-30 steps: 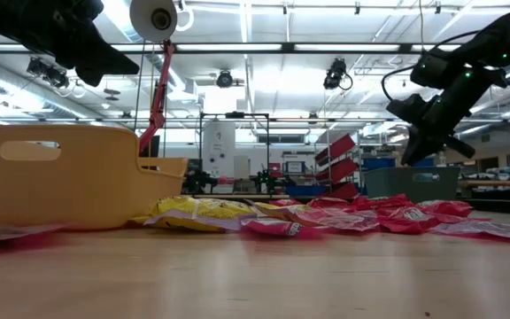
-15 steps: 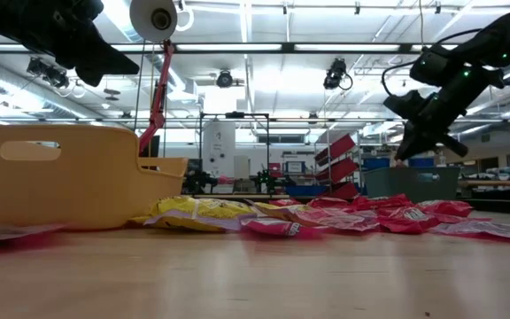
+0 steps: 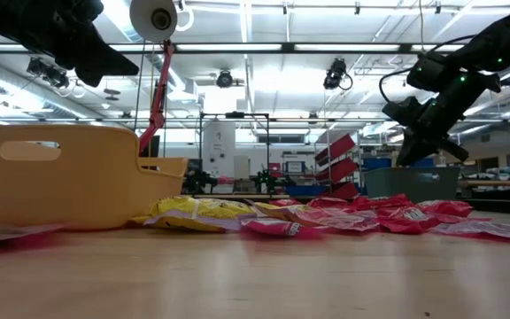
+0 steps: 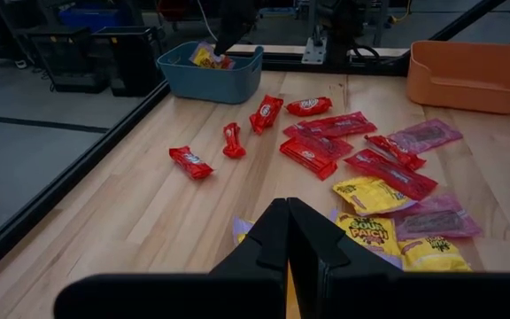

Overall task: Sort candy
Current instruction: Put the yellow candy pack into the blue bin

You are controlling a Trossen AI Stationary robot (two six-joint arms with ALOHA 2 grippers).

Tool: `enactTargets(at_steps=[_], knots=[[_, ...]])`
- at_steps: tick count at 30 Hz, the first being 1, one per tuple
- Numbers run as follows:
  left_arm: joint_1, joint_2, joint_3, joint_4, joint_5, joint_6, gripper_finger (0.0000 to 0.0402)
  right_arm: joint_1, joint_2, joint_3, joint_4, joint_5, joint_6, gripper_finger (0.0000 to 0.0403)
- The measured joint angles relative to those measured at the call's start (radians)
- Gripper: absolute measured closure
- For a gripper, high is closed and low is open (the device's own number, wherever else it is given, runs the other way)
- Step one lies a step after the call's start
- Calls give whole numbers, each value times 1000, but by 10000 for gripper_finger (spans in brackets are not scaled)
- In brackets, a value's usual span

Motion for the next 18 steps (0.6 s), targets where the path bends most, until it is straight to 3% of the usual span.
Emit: enactTargets(at_steps=[7,13,18], knots=[[0,0,0,0,0,0,394,20,0,0,23,-34,11,403],[0,0,0,1,0,0,394,19,0,0,-33,91,-4,403],[0,0,0,1,0,0,394,19,0,0,-57,125,-11,403]])
